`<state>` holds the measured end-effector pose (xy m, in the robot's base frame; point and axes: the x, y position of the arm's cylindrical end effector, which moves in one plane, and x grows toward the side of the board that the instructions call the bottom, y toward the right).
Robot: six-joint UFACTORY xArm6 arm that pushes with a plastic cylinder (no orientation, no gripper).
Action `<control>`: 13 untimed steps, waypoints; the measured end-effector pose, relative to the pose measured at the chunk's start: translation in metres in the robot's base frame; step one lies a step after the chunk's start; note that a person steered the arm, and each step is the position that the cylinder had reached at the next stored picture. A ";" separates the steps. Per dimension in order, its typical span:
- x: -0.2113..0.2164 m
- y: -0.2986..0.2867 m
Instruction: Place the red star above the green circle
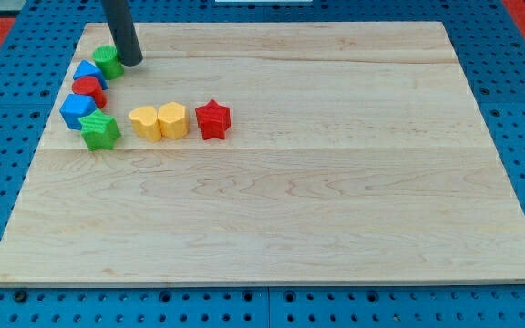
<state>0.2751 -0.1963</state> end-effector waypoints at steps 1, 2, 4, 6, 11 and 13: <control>0.000 -0.009; 0.000 0.000; 0.014 0.020; 0.051 0.187; 0.139 0.117; 0.114 0.170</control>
<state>0.3893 -0.0263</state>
